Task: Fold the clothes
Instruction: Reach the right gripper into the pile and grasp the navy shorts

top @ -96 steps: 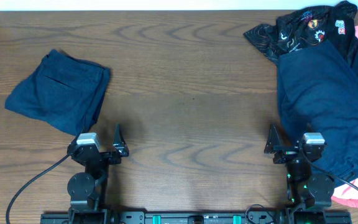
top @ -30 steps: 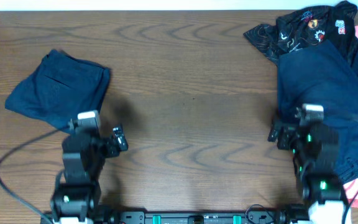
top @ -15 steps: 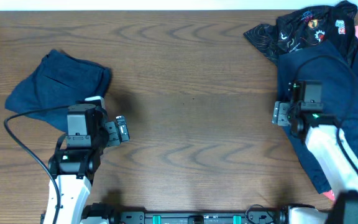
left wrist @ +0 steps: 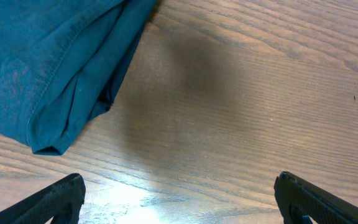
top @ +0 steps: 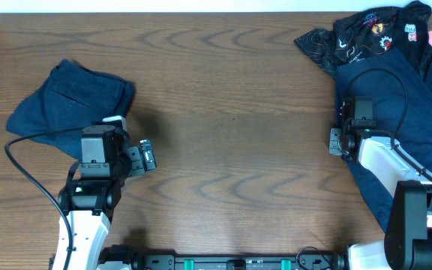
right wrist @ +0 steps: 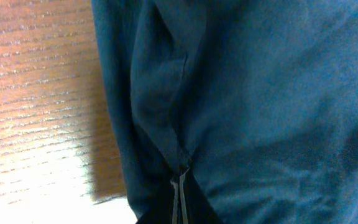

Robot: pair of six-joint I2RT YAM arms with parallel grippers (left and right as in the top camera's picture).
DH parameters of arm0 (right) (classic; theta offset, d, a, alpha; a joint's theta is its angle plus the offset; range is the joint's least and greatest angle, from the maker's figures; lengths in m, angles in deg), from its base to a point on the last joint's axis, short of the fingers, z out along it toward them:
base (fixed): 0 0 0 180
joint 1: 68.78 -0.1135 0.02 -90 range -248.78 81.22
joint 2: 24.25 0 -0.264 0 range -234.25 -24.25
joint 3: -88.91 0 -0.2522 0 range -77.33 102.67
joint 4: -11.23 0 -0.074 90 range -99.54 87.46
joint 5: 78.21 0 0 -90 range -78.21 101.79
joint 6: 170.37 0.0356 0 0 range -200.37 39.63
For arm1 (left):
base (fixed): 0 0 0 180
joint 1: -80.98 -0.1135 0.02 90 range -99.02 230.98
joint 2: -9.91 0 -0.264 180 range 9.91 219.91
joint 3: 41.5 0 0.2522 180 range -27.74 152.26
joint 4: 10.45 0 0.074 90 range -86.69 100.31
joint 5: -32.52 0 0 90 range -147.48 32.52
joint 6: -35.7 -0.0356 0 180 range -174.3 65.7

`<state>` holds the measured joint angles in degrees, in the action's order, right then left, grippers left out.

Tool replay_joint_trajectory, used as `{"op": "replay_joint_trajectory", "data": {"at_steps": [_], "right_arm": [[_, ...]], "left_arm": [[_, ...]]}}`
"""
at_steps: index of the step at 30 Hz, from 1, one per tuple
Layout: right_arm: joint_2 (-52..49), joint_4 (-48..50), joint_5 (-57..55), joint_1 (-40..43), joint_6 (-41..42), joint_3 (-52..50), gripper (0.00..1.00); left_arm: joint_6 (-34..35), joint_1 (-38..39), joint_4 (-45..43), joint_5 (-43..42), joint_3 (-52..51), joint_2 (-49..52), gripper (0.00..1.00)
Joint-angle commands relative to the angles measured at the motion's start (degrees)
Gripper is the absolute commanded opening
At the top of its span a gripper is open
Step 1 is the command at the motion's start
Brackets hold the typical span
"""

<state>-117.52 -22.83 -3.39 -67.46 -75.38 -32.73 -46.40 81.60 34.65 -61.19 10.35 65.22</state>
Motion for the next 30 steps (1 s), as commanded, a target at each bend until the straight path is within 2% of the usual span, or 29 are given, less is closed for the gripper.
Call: {"op": "replay_joint_trajectory", "data": {"at_steps": [1,7,11,17,21,25,30], "right_arm": [[0.48,0.35,0.55,-0.55,1.16,0.85,0.01],[8.63,-3.76,11.37,-0.66,1.07,7.43,0.01],[15.37,-6.27,24.44,-1.01,0.2,13.22,0.01],[18.75,-5.9,36.0,-6.88,4.37,13.86,0.01],[17.33,-0.39,37.07,-14.36,8.92,13.84,0.01],[14.27,10.69,37.0,-22.12,11.74,13.84,0.01],[8.31,19.74,28.04,-29.94,18.1,13.84,0.01]], "left_arm": [[0.52,0.22,0.07,-0.2,1.16,0.04,0.98],[0.52,0.22,-0.74,-0.2,1.16,0.04,0.98],[0.52,0.22,-0.74,-0.17,1.16,0.04,0.98],[0.55,0.22,-0.76,-0.22,1.16,0.04,0.98],[0.55,0.22,-1.44,-0.22,1.16,0.04,0.98],[0.55,0.22,-2.51,-1.77,1.16,0.04,0.98],[0.55,0.22,-4.28,-3.21,1.16,0.04,0.98]]}}
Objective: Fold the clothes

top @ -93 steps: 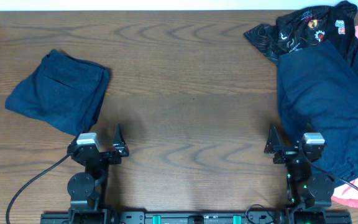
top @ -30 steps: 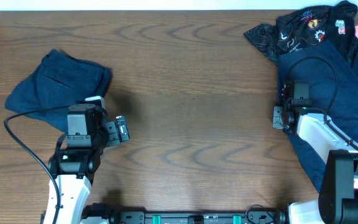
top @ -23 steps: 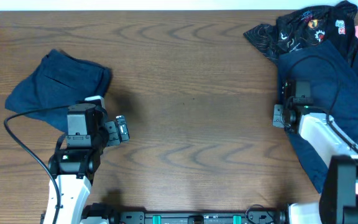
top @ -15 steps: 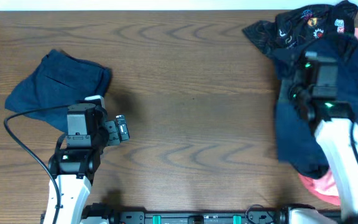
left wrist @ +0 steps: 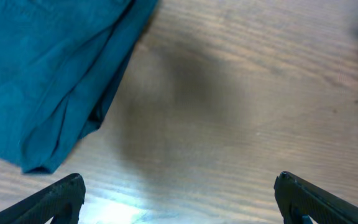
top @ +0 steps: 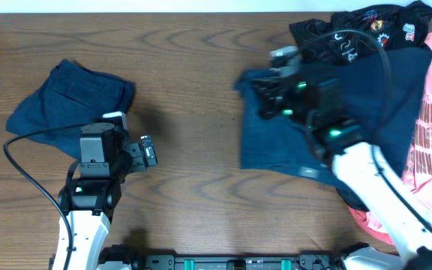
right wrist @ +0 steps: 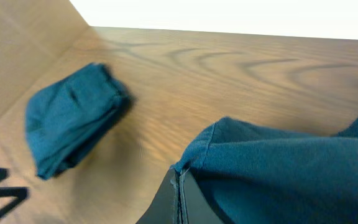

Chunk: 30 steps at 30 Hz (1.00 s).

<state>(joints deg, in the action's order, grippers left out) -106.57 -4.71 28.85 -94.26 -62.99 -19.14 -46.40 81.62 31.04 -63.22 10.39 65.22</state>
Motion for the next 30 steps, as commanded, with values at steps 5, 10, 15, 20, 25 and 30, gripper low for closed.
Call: {"op": "replay_joint_trajectory", "data": {"at_steps": [5,10,15,20,25,30], "right_arm": [[-6.56,1.49,-8.31,-5.09,4.72,0.24,0.69],[-5.14,-9.7,-20.72,-1.27,3.76,0.24,0.99],[-1.95,-23.8,-28.06,6.4,3.76,0.24,0.99],[0.33,-34.93,-28.02,15.26,3.74,0.24,0.99],[1.44,-40.52,-28.0,21.77,3.8,0.24,0.99],[1.49,-42.69,-27.96,25.11,3.78,0.24,0.99]], "left_arm": [[0.57,0.2,-1.44,-1.6,1.11,0.04,0.98],[2.6,0.2,-2.36,-10.97,1.09,0.33,0.98],[12.35,0.55,-2.23,-21.27,0.15,3.74,0.98],[20.04,5.22,-2.38,-26.6,-0.39,11.52,0.98],[25.88,13.94,-6.49,-26.64,-0.39,21.42,0.98],[34.45,22.12,-13.68,-26.67,-0.39,29.94,0.98]]}}
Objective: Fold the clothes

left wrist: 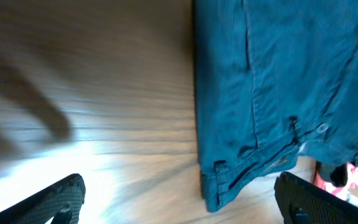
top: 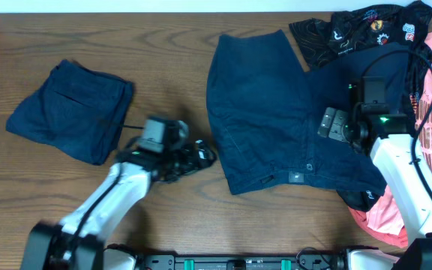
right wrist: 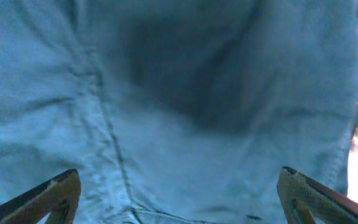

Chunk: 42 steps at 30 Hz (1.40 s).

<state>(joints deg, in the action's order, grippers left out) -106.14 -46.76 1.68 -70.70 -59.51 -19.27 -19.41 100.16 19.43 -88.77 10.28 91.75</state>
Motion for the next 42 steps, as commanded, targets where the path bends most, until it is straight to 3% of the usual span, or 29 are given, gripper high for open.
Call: {"op": "replay_joint_trajectory", "data": {"at_steps": [1,5,7,8,10,11,15,22,26,27,31,32,37,42], "right_arm": [[1.05,-0.87,-0.79,1.79,0.31,0.37,0.99],[1.05,-1.75,-0.81,2.19,0.31,0.39,0.99],[1.05,-1.9,-0.83,2.16,0.31,0.37,0.99],[1.05,-1.95,-0.81,2.16,0.31,0.37,0.99],[1.05,-2.29,-0.81,2.19,0.31,0.37,0.99],[1.05,-2.43,-0.83,2.19,0.31,0.37,0.99],[1.05,-3.17,-0.85,2.19,0.28,0.37,0.99],[1.05,-3.56,-0.31,2.27,0.28,0.37,0.99],[1.05,-3.28,2.51,2.27,0.24,0.37,0.99],[1.05,-3.15,3.48,2.27,-0.31,0.37,0.99],[1.05,-2.69,8.52,2.27,-4.68,0.37,0.99],[1.03,-2.67,9.6,2.27,-5.84,0.37,0.99],[0.98,-2.05,13.22,2.23,-8.39,0.37,0.99],[0.52,-0.9,15.13,2.23,-8.94,0.37,0.99]], "left_arm": [[8.66,5.4,-4.28,-1.09,-0.28,5.11,0.98],[11.21,11.58,-11.87,-1.09,-0.28,10.34,0.95],[11.3,14.32,-14.67,-1.05,-0.28,12.41,0.79],[11.3,15.41,-15.8,-0.9,-0.28,13.35,0.64],[11.28,16.52,-16.41,0.09,-0.28,14.4,0.2],[11.13,16.57,-16.06,0.55,-0.28,14.4,0.06],[2.89,12.31,-12.48,1.18,0.26,12.76,0.06],[-16.04,-9.99,12.46,13.09,13.79,7.23,0.06],[-17.94,-23.82,22.29,18.21,29.9,7.23,0.06],[-17.94,-26.03,23.3,17.79,32.72,7.23,0.17],[-17.92,-31.82,28.35,14.14,39.87,7.19,0.92],[-17.92,-32.41,30.18,13.18,40.24,7.19,0.98],[-17.88,-30.69,42.64,7.5,38.93,7.48,0.98],[-16.0,-23.43,51.01,6.36,34.53,7.63,0.98]]}}
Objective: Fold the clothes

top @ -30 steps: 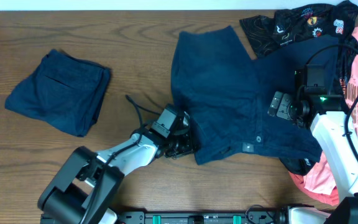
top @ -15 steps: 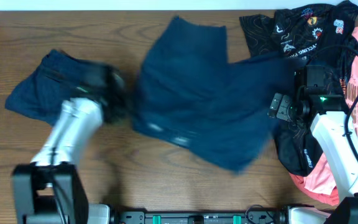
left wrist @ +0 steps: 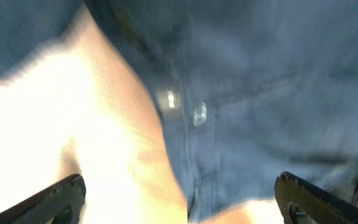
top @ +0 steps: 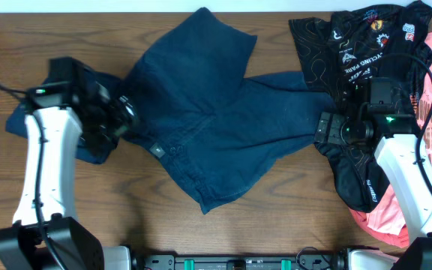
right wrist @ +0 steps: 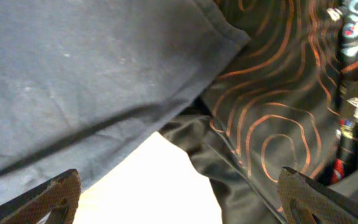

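Observation:
Navy shorts (top: 216, 112) lie spread and skewed across the middle of the table, one leg toward the back, the other toward the right. My left gripper (top: 124, 118) stands open at their left edge; the blurred left wrist view shows the button and waistband (left wrist: 197, 115) between the open left gripper (left wrist: 179, 186). My right gripper (top: 325, 127) is open at the end of the right leg. The right wrist view has that leg's hem (right wrist: 104, 74) beside a black shirt (right wrist: 278, 93), with nothing in the right gripper (right wrist: 179, 183).
A folded navy garment (top: 19, 120) sits at the far left, partly under my left arm. The black printed shirt (top: 351, 45) and a pink garment are heaped at the right edge, under my right arm.
The shorts have shifted left and turned, now reaching almost to the folded garment. My left gripper went from the table's middle front to the left. My right gripper now sits at the leg's end.
My right gripper was shut on the shorts in the right heap while the left hung open by the folded garment. Then it held them over the table's middle. Then they lay flat centre-right with both grippers open. Now they lie further left, skewed.

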Robot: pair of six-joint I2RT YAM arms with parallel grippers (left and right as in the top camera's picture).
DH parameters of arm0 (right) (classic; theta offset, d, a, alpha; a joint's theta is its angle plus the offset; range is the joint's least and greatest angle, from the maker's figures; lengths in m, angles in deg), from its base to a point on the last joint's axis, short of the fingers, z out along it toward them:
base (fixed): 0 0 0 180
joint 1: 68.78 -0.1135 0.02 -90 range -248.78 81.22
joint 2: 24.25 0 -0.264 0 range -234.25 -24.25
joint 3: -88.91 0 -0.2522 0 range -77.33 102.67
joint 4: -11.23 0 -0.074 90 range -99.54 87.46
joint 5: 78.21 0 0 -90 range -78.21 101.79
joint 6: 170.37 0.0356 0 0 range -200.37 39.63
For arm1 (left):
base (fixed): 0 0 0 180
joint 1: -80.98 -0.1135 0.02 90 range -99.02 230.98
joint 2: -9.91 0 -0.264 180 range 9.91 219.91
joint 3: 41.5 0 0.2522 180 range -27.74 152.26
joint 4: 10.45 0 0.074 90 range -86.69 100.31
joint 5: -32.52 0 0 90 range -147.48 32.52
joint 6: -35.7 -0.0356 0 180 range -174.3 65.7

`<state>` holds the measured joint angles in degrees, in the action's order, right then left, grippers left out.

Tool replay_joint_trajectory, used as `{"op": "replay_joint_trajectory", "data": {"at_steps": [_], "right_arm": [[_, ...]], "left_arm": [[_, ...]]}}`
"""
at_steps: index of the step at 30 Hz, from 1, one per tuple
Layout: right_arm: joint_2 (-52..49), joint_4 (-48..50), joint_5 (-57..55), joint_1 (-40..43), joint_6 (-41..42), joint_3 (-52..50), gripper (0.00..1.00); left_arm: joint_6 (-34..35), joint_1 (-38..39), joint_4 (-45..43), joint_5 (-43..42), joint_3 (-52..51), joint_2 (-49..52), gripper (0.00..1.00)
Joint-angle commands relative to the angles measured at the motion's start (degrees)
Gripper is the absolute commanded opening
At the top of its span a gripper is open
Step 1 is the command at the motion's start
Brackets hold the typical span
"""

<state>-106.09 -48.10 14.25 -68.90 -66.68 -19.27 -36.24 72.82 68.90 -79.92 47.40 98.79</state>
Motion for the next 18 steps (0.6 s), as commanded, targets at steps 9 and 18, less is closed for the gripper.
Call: {"op": "replay_joint_trajectory", "data": {"at_steps": [9,18], "right_arm": [[-4.07,3.15,2.51,0.46,-1.75,0.37,0.99],[-12.0,5.86,5.62,0.44,1.05,0.37,0.99]], "left_arm": [[18.34,21.35,-11.5,-4.96,-18.69,0.59,0.98],[35.15,37.64,-28.15,-10.1,-31.89,0.61,0.98]]}}
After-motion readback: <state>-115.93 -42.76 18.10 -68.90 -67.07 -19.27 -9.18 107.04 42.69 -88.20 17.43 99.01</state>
